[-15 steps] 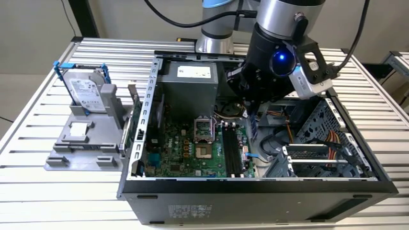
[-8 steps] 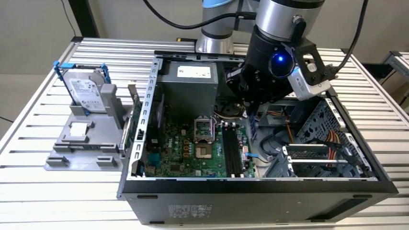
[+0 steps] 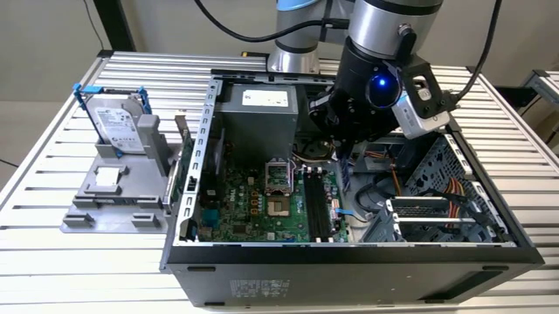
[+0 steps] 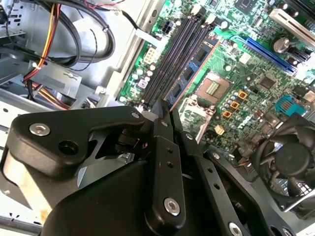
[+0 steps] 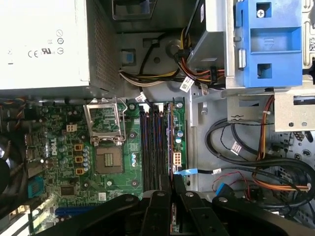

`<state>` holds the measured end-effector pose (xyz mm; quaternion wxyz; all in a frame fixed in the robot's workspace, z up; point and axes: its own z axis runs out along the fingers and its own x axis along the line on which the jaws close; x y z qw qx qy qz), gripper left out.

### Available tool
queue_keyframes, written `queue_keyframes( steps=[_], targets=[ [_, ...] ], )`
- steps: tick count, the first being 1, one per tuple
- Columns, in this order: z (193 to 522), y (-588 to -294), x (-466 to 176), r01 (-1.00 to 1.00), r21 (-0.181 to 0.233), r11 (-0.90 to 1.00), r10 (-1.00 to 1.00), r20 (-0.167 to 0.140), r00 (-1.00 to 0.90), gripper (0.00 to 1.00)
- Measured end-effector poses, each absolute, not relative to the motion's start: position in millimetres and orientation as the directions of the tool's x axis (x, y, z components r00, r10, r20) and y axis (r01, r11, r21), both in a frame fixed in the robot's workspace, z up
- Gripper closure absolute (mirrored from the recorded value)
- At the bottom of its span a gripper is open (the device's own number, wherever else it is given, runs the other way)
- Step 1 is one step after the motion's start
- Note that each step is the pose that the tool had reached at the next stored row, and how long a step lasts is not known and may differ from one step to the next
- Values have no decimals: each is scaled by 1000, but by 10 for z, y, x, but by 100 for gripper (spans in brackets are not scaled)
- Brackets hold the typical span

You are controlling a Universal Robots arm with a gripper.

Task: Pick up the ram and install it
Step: 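Insert the ram into the slot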

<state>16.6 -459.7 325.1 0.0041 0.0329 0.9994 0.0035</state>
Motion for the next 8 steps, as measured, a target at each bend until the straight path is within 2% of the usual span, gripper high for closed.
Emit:
queue_keyframes(
  steps=[8],
  targets=[
    [3226,-4591,166,66,7,998,66,-8,-998,100]
  ],
)
